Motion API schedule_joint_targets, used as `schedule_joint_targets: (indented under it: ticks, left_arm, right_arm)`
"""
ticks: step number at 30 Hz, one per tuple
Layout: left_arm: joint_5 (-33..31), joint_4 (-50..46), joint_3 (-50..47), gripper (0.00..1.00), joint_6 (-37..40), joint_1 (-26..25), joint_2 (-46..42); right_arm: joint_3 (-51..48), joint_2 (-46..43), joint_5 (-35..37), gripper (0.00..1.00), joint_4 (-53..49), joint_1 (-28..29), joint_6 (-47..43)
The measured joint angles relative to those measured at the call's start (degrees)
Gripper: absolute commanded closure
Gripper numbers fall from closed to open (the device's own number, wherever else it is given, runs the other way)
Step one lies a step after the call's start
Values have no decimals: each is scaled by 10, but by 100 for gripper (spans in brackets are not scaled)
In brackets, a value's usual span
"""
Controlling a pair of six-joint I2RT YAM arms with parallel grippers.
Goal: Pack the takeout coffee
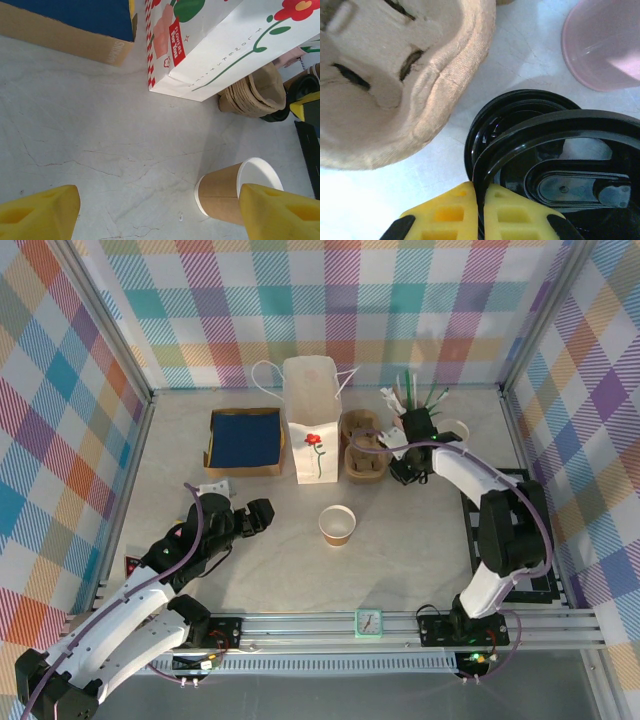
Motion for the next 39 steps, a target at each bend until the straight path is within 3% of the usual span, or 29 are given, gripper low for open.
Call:
schedule_joint_targets:
  ticks: [11, 24, 30, 39]
  left_arm:
    - [13, 0, 1, 17, 2, 0, 0]
    - [48, 5, 44, 17, 2, 0, 0]
    - [84, 55, 54, 17, -19, 0, 9]
    - [150, 144, 89, 18, -69, 0, 46]
  right_arm:
    - [-15, -129, -113, 95, -7, 0, 75]
    - [-20, -252, -390, 100, 63, 0, 236]
    - [-34, -285, -525, 100, 193, 0, 370]
    - [-46, -280, -655, 100, 520, 16, 628]
